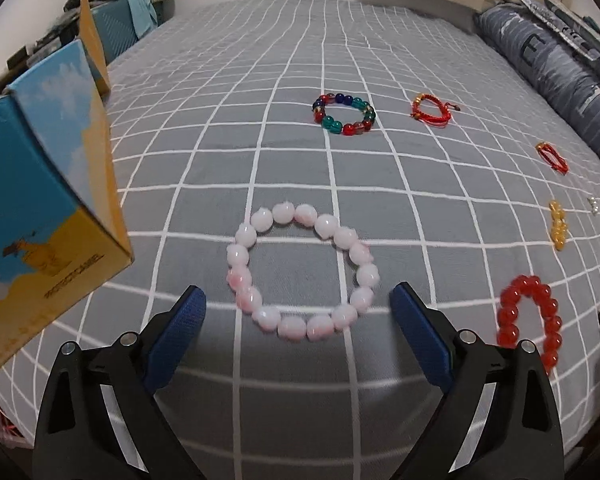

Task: Organize jewelry
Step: 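Grasp the pink-white bead bracelet with the left tool while the right tool grasps the wooden-bead bracelet, then carry both bracelets into the white box and open both tools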

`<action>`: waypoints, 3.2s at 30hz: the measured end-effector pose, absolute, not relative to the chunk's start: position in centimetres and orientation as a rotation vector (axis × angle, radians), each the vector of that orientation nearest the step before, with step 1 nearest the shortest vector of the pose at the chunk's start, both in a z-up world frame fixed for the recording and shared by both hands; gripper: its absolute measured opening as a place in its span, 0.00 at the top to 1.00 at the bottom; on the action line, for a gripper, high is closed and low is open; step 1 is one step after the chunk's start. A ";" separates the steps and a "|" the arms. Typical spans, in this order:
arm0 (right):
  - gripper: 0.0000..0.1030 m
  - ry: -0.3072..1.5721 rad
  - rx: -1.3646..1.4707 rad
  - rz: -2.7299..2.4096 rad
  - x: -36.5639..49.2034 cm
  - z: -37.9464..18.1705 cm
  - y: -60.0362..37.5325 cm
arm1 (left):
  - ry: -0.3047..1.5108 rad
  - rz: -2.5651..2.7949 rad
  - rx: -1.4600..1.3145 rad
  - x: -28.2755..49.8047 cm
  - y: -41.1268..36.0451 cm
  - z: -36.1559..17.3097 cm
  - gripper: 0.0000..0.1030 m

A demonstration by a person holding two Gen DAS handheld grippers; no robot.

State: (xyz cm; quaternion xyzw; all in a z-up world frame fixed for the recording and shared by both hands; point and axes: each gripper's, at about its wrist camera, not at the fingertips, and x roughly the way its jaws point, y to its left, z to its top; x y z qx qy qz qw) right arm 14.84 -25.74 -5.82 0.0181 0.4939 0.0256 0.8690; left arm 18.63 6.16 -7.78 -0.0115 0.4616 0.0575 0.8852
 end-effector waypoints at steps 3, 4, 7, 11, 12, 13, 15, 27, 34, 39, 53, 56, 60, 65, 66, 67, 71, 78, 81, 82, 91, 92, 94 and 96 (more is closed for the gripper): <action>0.47 1.046 0.049 0.045 15.1 -5.9 -26.1 | 0.967 0.122 -0.029 18.9 6.1 -7.7 0.17; 0.50 1.053 0.053 0.046 15.2 -5.9 -26.2 | 0.974 0.116 -0.028 19.0 5.9 -7.7 0.24; 0.69 1.073 0.070 0.053 15.7 -5.8 -26.5 | 0.979 0.097 -0.022 18.9 5.4 -7.3 0.46; 0.89 1.098 0.095 0.050 15.8 -5.9 -26.9 | 0.987 0.078 -0.015 18.9 4.8 -7.1 0.87; 0.90 1.103 0.112 0.049 15.9 -5.9 -27.1 | 0.993 0.064 -0.024 18.8 4.8 -7.0 0.91; 0.90 1.105 0.124 0.049 15.9 -5.8 -27.2 | 0.998 0.043 -0.043 18.8 4.8 -6.9 0.91; 0.90 1.103 0.127 0.052 15.9 -5.5 -27.2 | 1.004 0.017 -0.056 18.7 4.7 -6.7 0.91; 0.90 1.037 0.082 0.048 15.0 -3.3 -26.6 | 0.960 -0.029 -0.047 17.4 3.7 -4.2 0.91; 0.90 0.985 0.045 0.036 14.9 -1.6 -25.9 | 0.935 -0.027 -0.045 16.7 3.9 -2.5 0.91; 0.90 0.954 0.028 0.037 15.0 -0.3 -25.0 | 0.918 -0.011 -0.045 16.4 4.4 -1.3 0.91; 0.90 0.851 -0.016 0.124 16.7 5.1 -19.7 | 0.862 0.022 -0.037 16.0 6.4 4.2 0.91; 0.90 0.825 -0.033 0.150 17.4 6.7 -17.5 | 0.843 0.032 -0.041 15.8 7.2 5.8 0.91; 0.90 0.789 -0.060 0.210 18.4 8.7 -13.7 | 0.817 0.067 -0.045 15.3 9.0 7.9 0.91; 0.90 0.758 -0.093 0.280 19.5 10.5 -8.7 | 0.798 0.136 -0.046 14.3 12.4 9.9 0.91; 0.90 0.748 -0.106 0.296 19.8 11.1 -7.1 | 0.794 0.155 -0.049 14.0 13.3 10.3 0.91; 0.90 0.741 -0.115 0.305 19.9 11.4 -6.1 | 0.789 0.177 -0.056 13.6 14.5 10.7 0.91; 0.90 0.714 -0.147 0.401 20.1 13.0 -0.3 | 0.779 0.273 -0.074 12.3 19.0 11.9 0.91; 0.90 0.699 -0.179 0.581 19.6 14.4 9.7 | 0.774 0.414 -0.130 9.7 26.5 12.8 0.91; 0.90 0.702 -0.188 0.642 18.9 14.2 13.2 | 0.786 0.448 -0.157 8.8 29.3 12.4 0.91; 0.90 0.703 -0.201 0.656 18.6 14.0 14.5 | 0.790 0.456 -0.166 8.6 30.0 12.1 0.91; 0.90 0.787 -0.242 0.745 17.6 10.9 21.3 | 0.848 0.510 -0.242 7.4 34.6 9.0 0.91; 0.90 0.799 -0.243 0.750 17.7 10.4 21.8 | 0.853 0.512 -0.250 7.3 34.9 8.7 0.91; 0.90 0.831 -0.250 0.759 17.9 9.5 22.9 | 0.869 0.514 -0.264 7.3 35.4 8.0 0.91; 0.90 0.853 -0.266 0.750 18.0 8.7 23.6 | 0.880 0.517 -0.273 7.3 35.8 7.4 0.91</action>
